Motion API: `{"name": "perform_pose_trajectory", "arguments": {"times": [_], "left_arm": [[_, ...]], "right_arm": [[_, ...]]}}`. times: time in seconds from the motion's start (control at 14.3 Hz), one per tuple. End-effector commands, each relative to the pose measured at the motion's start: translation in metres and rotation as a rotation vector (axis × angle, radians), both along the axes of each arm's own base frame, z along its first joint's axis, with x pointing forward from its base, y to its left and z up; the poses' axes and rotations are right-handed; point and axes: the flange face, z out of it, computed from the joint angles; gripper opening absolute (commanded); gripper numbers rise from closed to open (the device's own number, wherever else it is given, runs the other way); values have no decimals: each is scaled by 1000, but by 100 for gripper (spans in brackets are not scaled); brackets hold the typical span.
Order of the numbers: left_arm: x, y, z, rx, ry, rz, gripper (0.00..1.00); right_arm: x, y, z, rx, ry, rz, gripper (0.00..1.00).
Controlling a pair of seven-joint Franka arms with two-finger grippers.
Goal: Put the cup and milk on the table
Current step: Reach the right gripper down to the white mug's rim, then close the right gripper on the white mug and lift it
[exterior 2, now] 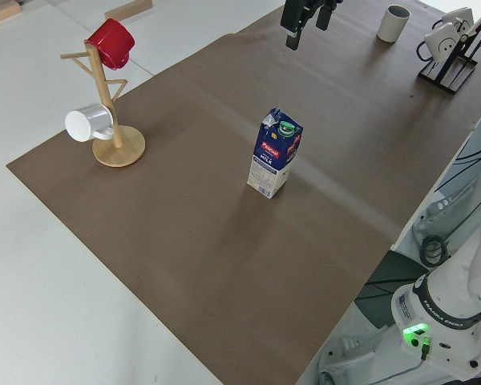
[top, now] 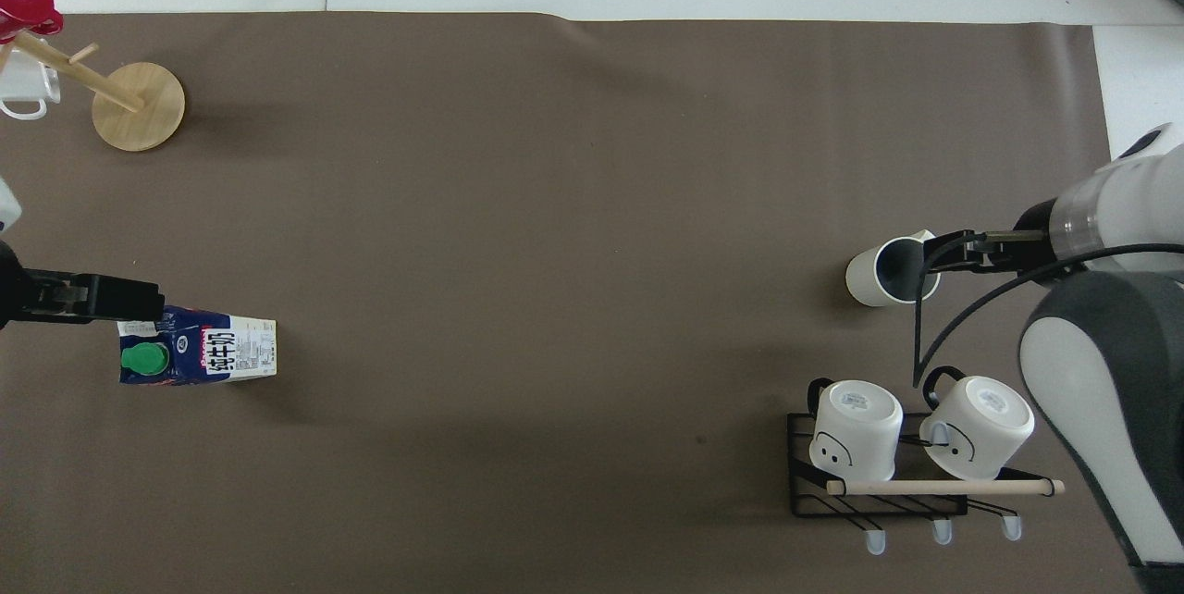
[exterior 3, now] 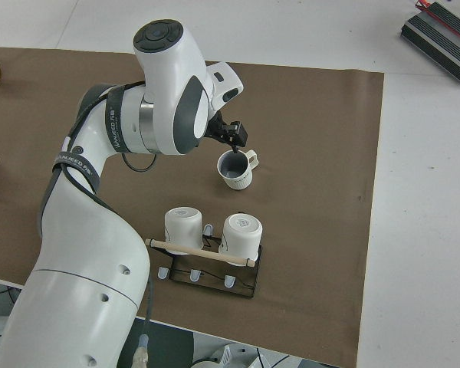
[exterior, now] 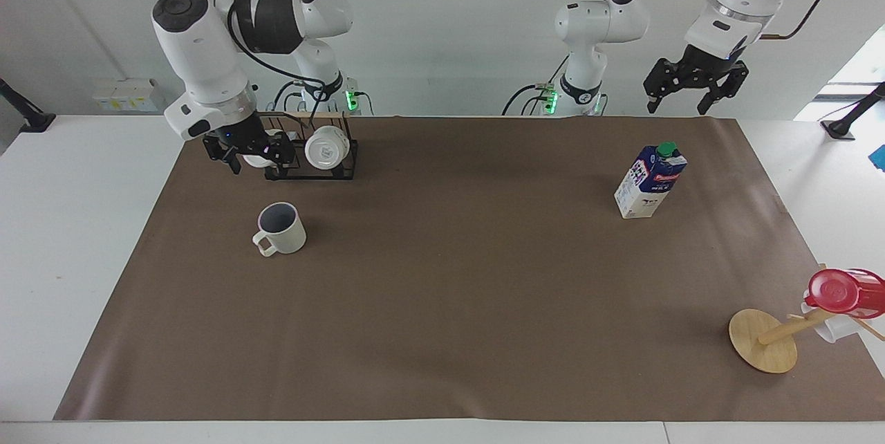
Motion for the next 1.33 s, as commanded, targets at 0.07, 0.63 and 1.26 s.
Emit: {"name": "perform_pose_trajectory", "arguments": {"times": [0.07,0.63,1.26], "left_arm": [[-1,3,6,0,7,12,100],[-1,1,6,0,7,11,100],[-1,3,6,0,8,12,100]], "right_arm": [[3,10,-41,-8,1,-26,100],[6,19,-110,-12,16,0,100],[13,18,-145,-11,-10,-13,100]]}}
